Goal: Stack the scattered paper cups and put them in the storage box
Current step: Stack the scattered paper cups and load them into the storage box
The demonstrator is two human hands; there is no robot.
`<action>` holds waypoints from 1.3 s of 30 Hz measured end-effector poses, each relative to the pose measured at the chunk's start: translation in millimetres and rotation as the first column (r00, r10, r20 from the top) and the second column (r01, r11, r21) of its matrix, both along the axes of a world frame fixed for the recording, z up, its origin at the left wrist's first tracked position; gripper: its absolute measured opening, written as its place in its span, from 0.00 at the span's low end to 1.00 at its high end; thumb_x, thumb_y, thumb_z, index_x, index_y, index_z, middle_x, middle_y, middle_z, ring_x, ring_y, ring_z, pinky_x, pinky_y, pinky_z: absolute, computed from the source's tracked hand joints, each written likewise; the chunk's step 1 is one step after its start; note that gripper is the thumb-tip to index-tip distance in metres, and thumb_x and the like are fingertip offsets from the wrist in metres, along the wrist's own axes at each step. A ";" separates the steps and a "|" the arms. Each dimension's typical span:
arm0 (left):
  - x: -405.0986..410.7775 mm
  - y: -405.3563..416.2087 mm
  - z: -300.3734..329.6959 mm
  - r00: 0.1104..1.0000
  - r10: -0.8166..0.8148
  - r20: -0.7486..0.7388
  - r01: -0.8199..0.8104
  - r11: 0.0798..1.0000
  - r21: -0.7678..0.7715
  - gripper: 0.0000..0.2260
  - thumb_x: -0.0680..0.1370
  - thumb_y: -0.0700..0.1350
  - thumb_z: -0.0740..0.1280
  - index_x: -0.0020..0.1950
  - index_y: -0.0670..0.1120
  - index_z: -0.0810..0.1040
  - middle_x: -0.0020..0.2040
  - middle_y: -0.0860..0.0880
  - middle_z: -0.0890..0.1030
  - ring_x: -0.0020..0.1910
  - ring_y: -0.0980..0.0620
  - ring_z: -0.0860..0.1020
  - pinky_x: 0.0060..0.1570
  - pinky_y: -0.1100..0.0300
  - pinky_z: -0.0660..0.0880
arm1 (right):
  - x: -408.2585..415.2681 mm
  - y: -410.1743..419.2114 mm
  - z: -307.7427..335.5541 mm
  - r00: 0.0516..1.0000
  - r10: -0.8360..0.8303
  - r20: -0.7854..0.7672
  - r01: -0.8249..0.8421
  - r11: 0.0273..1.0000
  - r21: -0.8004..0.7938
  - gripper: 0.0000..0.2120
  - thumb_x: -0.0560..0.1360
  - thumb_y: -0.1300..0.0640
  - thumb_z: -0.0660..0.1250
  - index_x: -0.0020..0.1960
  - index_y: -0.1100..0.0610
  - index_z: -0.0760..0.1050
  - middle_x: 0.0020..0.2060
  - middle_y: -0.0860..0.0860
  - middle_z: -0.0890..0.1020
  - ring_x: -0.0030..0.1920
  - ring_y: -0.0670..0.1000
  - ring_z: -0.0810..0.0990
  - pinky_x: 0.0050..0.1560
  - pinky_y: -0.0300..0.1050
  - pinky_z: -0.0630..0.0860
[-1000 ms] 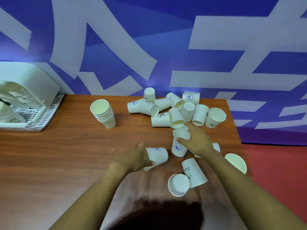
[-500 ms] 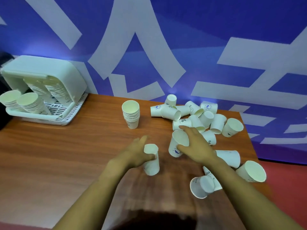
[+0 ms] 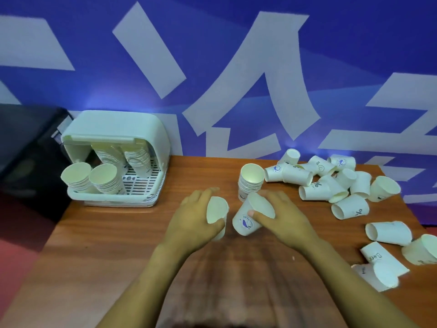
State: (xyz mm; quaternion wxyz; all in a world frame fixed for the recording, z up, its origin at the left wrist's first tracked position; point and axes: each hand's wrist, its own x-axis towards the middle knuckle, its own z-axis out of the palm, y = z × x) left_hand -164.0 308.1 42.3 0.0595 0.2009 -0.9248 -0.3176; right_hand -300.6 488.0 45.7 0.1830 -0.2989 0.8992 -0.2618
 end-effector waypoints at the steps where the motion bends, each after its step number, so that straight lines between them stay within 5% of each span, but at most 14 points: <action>1: 3.4 -3.7 -2.1 1.000 -0.008 0.006 0.008 1.000 -0.002 0.31 0.72 0.54 0.68 0.73 0.57 0.60 0.67 0.54 0.68 0.66 0.50 0.67 0.61 0.58 0.67 | 6.2 -3.4 0.2 1.000 0.008 -0.007 -0.008 1.000 0.013 0.29 0.73 0.37 0.64 0.71 0.44 0.64 0.65 0.45 0.69 0.63 0.47 0.72 0.61 0.48 0.72; 16: 16.8 -34.2 10.1 0.996 -0.028 0.085 0.045 0.978 -0.205 0.29 0.74 0.58 0.66 0.73 0.55 0.61 0.67 0.53 0.69 0.64 0.49 0.69 0.61 0.54 0.69 | 11.5 -45.0 -8.7 1.000 0.024 0.018 -0.022 0.998 -0.066 0.28 0.73 0.40 0.66 0.71 0.45 0.63 0.68 0.44 0.67 0.67 0.47 0.69 0.64 0.47 0.69; 31: 65.7 -175.7 31.4 1.000 -0.003 -0.005 0.003 0.995 -0.104 0.29 0.74 0.59 0.66 0.73 0.59 0.60 0.68 0.56 0.68 0.66 0.52 0.68 0.59 0.56 0.70 | 54.2 -168.4 23.0 0.988 0.042 -0.149 -0.051 0.997 -0.055 0.31 0.71 0.49 0.69 0.71 0.46 0.63 0.67 0.44 0.67 0.66 0.48 0.70 0.61 0.44 0.70; 39: 135.0 -276.7 5.4 0.994 0.099 0.043 -0.100 0.995 0.009 0.30 0.74 0.58 0.67 0.73 0.58 0.60 0.69 0.56 0.67 0.65 0.52 0.68 0.62 0.53 0.69 | 115.6 -277.7 5.6 0.981 0.149 -0.123 -0.146 0.989 0.029 0.31 0.70 0.43 0.68 0.71 0.44 0.63 0.64 0.43 0.67 0.65 0.48 0.70 0.59 0.47 0.72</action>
